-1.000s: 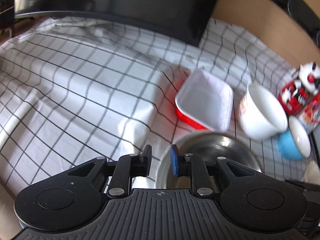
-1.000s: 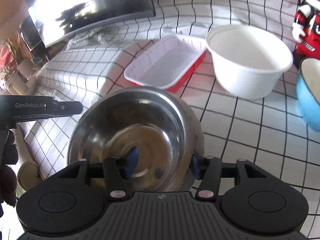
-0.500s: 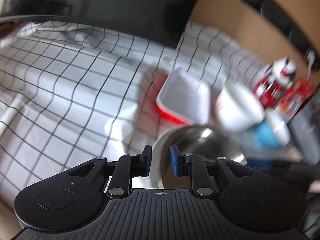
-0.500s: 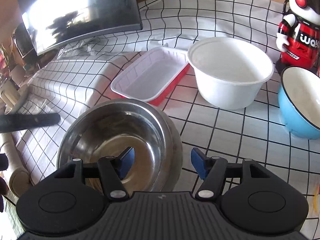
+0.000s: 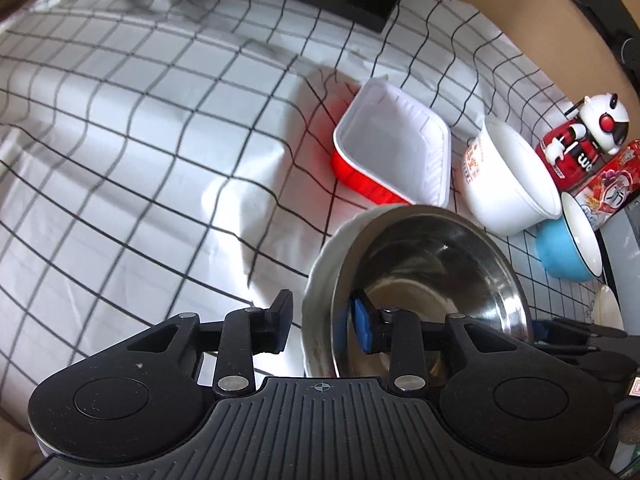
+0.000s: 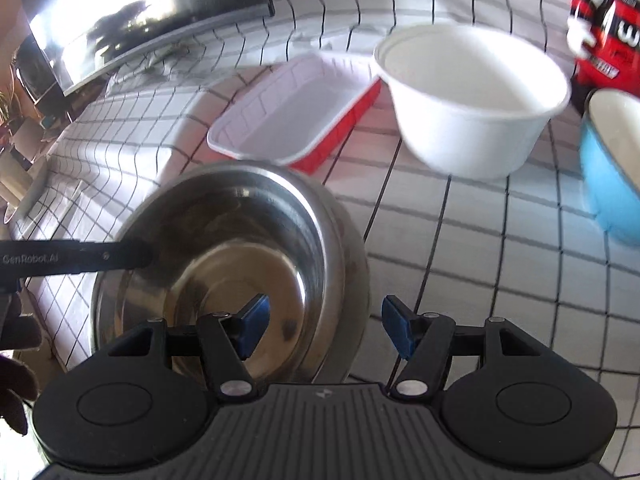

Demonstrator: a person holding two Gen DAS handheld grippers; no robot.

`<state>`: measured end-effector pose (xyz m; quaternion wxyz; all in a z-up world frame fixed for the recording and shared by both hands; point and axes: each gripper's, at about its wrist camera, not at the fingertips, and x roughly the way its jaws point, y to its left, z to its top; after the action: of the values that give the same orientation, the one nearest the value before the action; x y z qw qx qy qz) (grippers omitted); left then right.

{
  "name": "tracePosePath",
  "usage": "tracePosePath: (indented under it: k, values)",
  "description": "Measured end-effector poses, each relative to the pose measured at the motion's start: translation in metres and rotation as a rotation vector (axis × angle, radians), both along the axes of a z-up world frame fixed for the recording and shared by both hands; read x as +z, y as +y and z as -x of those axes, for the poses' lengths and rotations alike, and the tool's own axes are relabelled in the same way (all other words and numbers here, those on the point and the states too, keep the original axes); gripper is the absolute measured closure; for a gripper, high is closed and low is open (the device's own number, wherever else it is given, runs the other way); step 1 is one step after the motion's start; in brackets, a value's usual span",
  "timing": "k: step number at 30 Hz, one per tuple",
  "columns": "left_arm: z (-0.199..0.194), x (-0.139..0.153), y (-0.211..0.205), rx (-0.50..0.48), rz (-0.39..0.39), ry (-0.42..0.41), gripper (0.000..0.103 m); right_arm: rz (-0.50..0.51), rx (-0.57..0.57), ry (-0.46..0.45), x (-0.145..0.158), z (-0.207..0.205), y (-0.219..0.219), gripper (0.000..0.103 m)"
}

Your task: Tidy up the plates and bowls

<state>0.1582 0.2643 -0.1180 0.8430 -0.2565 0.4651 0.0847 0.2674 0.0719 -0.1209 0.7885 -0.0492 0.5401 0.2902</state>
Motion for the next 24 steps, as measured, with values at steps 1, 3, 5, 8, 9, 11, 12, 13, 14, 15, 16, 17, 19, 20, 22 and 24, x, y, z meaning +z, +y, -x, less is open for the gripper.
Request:
tracePosePath:
  k: [1,3,5,8,9,11,12,13,14,15,16,17,19,20,22,24]
  values:
    - [-0.002,-0.003,-0.001,-0.01,0.008,0.007,0.068,-0.009,-0.001,0.018,-0.002,-0.001,0.0,0.042]
    - [-0.008,-0.006,-0.006,-0.043,-0.004,0.031,0.067,-0.02,0.003,0.027,-0.004,0.0,0.001,0.046]
    - [-0.012,-0.009,-0.011,-0.055,-0.03,0.057,0.067,-0.01,0.014,0.026,-0.004,0.002,0.003,0.049]
    - [-0.015,-0.011,-0.01,-0.036,-0.015,0.078,0.066,-0.007,0.009,0.03,-0.003,0.0,0.001,0.056]
    - [-0.016,-0.011,-0.008,-0.028,-0.003,0.087,0.066,-0.011,0.005,0.038,-0.003,-0.001,-0.001,0.058]
    - [-0.018,-0.011,-0.009,-0.026,0.008,0.107,0.066,-0.027,-0.007,0.059,-0.002,-0.002,-0.006,0.061]
    - [-0.019,-0.011,-0.01,-0.035,0.003,0.114,0.066,-0.033,-0.013,0.07,-0.002,-0.003,-0.008,0.061]
    - [-0.02,-0.011,-0.013,-0.044,-0.004,0.121,0.066,-0.036,-0.016,0.075,-0.002,-0.004,-0.01,0.061]
    - [-0.022,-0.011,-0.015,-0.053,-0.007,0.128,0.065,-0.035,-0.018,0.074,-0.002,-0.004,-0.012,0.061]
    - [-0.023,-0.012,-0.018,-0.06,-0.004,0.135,0.064,-0.031,-0.022,0.07,-0.002,-0.003,-0.013,0.061]
    - [-0.025,-0.012,-0.02,-0.067,0.003,0.141,0.064,-0.027,-0.03,0.064,-0.001,-0.003,-0.016,0.061]
    - [-0.027,-0.012,-0.023,-0.074,0.012,0.146,0.063,-0.022,-0.04,0.058,-0.001,-0.003,-0.02,0.061]
    - [-0.034,-0.012,-0.032,-0.095,0.018,0.147,0.063,-0.016,-0.068,0.052,0.0,-0.005,-0.028,0.061]
    - [-0.038,-0.012,-0.037,-0.109,0.017,0.146,0.063,-0.014,-0.084,0.05,0.0,-0.006,-0.033,0.061]
    - [-0.046,-0.013,-0.048,-0.139,0.02,0.145,0.063,-0.008,-0.116,0.042,0.001,-0.011,-0.045,0.061]
    - [-0.056,-0.014,-0.056,-0.162,0.035,0.137,0.063,0.001,-0.147,0.035,0.001,-0.015,-0.056,0.061]
